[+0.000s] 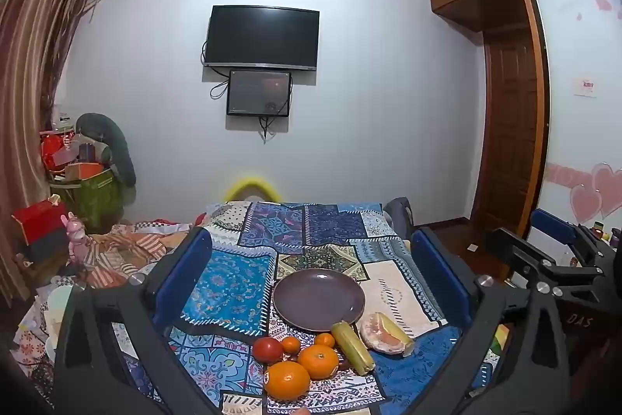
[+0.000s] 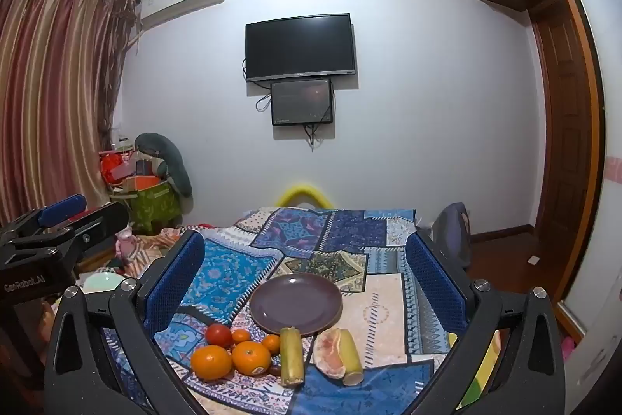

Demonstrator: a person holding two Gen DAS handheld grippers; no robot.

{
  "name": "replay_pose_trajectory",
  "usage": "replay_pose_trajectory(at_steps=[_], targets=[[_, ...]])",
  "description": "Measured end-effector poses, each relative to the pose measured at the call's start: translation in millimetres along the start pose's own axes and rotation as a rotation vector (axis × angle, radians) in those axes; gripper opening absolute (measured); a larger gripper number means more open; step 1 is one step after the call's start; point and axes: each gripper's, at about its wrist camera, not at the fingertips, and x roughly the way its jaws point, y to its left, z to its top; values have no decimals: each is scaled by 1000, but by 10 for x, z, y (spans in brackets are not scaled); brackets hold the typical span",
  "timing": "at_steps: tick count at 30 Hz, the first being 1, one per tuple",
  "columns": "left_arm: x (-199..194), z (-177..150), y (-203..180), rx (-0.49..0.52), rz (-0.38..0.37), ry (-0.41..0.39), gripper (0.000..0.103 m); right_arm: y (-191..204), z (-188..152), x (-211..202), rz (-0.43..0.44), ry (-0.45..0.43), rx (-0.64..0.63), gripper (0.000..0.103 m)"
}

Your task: Organize fruits

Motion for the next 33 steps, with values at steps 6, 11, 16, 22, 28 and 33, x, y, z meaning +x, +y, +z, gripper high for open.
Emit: replay_pose_trajectory(at_steps=[6,11,16,22,28,33], targets=[[-9,14,39,9,-11,1,103,-6,8,-12,2,4,0,103],[20,40,-46,21,4,-4,103,-4,0,7,0,5,0,103],[13,34,-57,24,5,-13,103,23,12,-15,-2,2,0,103],[-2,23,-89,28,10,-18,103,-23,33,-33,-6,-6,4,103],[-2,7,-114,28,8,-19,103,-12,55,-38,-11,-11,4,103],[-4,-2,-110,30,6,-19,103,-9,37,-56,-11,-14,4,103]])
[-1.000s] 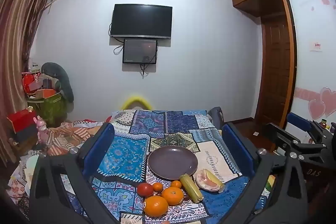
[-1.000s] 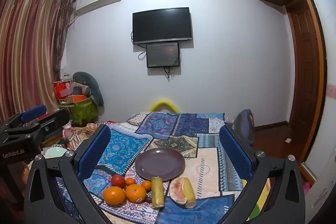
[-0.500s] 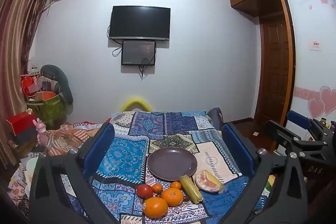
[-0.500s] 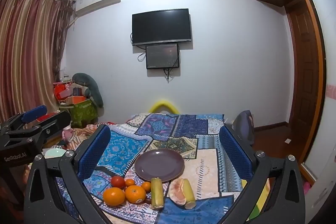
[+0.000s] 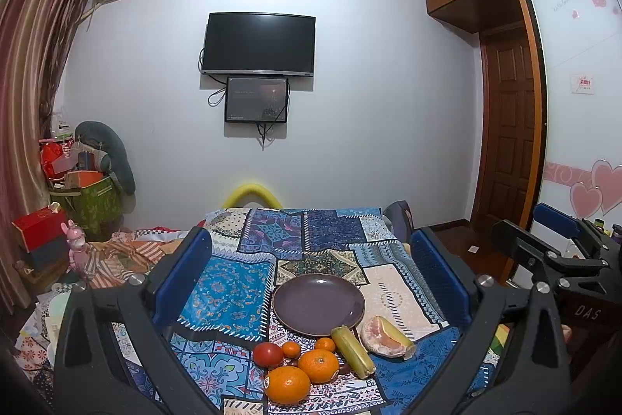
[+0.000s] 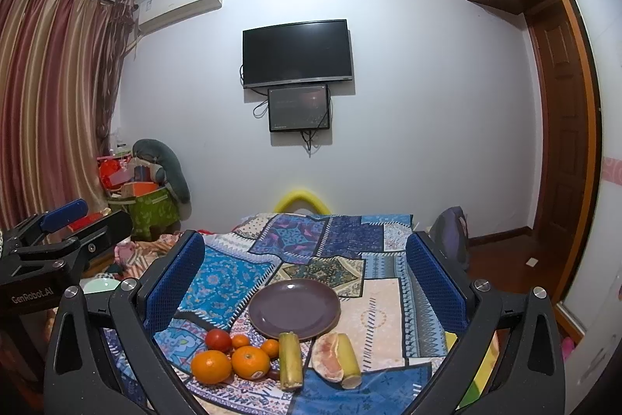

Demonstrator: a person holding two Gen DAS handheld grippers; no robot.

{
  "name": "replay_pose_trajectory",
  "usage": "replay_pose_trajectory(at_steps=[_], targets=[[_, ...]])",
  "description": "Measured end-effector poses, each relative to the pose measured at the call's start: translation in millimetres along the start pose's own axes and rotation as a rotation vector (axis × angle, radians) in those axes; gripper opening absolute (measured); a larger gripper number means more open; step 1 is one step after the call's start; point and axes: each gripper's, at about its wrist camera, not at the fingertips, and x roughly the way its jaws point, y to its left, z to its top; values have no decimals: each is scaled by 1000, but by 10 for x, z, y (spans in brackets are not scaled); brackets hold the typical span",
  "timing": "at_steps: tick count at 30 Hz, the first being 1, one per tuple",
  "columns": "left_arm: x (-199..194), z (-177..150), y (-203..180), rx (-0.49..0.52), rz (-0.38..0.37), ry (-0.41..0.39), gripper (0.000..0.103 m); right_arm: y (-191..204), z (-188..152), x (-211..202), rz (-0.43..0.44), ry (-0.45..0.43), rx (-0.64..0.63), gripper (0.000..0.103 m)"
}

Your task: Organize fruits

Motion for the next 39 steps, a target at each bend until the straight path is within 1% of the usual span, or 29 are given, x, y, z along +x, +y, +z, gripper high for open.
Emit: replay_pose_trajectory(at_steps=[15,18,39], targets=[[3,-4,-44,2,-2,0,103,30,15,-20,6,-9,-3,103],[-1,42,-60,6,-3,-1,103,32,11,-22,6,-10,-2,103],[11,27,-46,10,-12,-5,103,27,-8,-42,15,-21,3,103]])
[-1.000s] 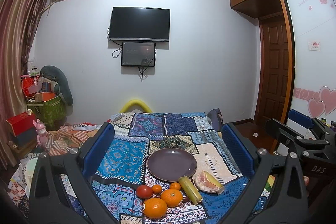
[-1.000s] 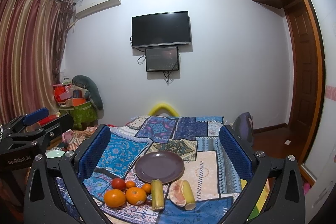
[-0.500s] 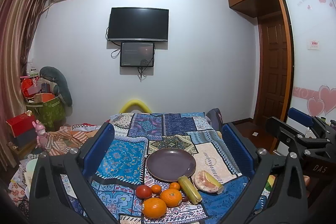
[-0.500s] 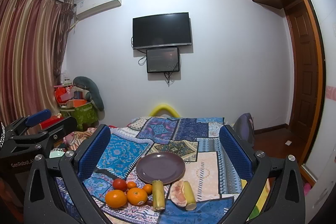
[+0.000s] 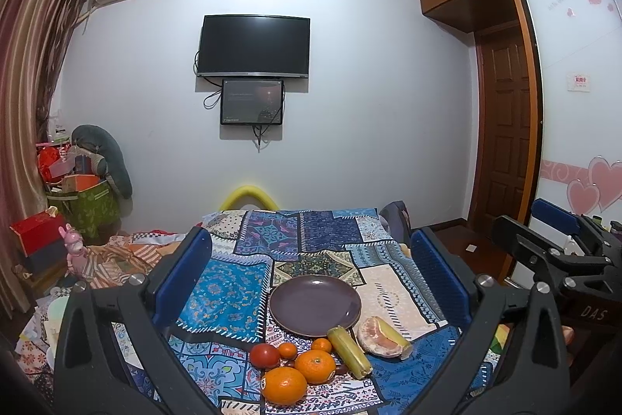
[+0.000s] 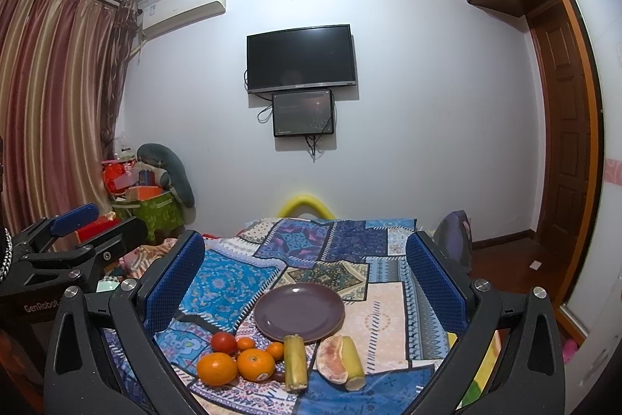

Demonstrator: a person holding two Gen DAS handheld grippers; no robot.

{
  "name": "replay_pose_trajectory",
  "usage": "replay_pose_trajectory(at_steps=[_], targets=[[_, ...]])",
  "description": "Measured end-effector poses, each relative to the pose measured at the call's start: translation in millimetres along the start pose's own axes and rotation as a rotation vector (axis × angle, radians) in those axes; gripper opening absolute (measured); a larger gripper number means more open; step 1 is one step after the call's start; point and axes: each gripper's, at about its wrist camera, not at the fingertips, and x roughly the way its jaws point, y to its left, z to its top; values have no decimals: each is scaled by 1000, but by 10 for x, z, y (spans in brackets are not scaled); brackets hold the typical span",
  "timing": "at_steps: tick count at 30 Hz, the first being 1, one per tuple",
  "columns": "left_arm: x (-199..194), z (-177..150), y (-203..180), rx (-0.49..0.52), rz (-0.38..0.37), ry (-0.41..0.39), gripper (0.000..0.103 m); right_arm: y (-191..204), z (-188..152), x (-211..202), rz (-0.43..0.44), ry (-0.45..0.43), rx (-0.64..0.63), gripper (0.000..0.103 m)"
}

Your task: Organize fruits

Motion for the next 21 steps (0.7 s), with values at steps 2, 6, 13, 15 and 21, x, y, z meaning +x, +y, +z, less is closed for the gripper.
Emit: replay_pose_trajectory(at_steps=[2,6,13,15,21], targets=[[1,-4,3,0,0,0,103,-2,-5,-3,-1,-1,0,103],[2,-13,-1,2,-2,-5,103,-4,-3,-2,0,0,1,103],[5,-33,13,-7,-8,0,103,-43,-28,23,-4,7,12,103],[25,-39,22,-12,-15,8,103,-52,-40,30,-3,10,14,103],[110,-65,74,-25,-24,41,103,-93,-78,83,13,33,21,103]])
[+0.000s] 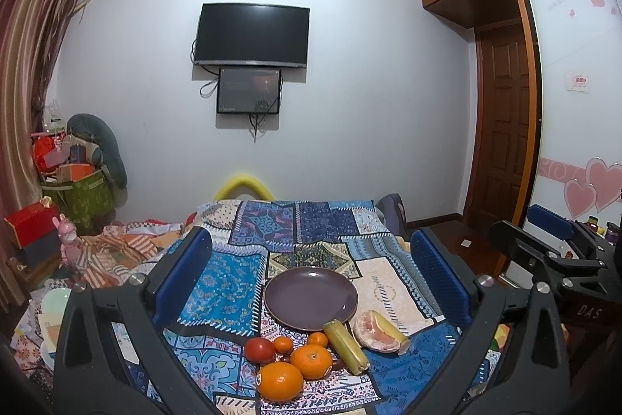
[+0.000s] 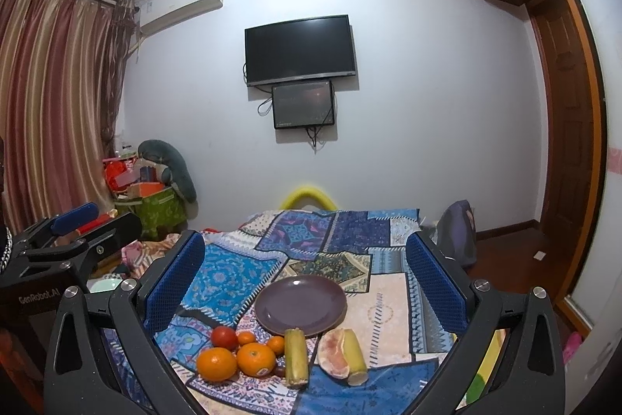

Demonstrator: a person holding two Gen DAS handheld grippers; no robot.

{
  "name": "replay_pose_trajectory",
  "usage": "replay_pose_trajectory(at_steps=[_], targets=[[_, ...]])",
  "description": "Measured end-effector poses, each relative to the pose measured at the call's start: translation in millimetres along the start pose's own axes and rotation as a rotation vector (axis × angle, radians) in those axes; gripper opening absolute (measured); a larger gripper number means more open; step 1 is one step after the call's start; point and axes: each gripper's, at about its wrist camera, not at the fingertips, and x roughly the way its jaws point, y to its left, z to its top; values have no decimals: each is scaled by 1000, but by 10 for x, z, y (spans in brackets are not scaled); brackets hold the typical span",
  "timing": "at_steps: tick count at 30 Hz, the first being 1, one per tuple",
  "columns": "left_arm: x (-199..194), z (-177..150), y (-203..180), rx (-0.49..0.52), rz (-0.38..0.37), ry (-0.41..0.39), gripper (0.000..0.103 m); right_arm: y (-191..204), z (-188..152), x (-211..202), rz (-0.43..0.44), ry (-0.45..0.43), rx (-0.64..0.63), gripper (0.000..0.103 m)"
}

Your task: Organize fruits

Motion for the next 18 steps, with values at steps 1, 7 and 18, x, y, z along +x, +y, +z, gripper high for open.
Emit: replay_pose_trajectory(at_steps=[1,7,18], targets=[[15,-5,15,-4,-1,6,103,-10,-10,12,1,3,-1,103],[227,-76,133,9,6,86,84,-95,-117,161,-1,59,-18,98],[906,-502,423,34,11,354,50,-414,-434,613,8,273,-28,58]])
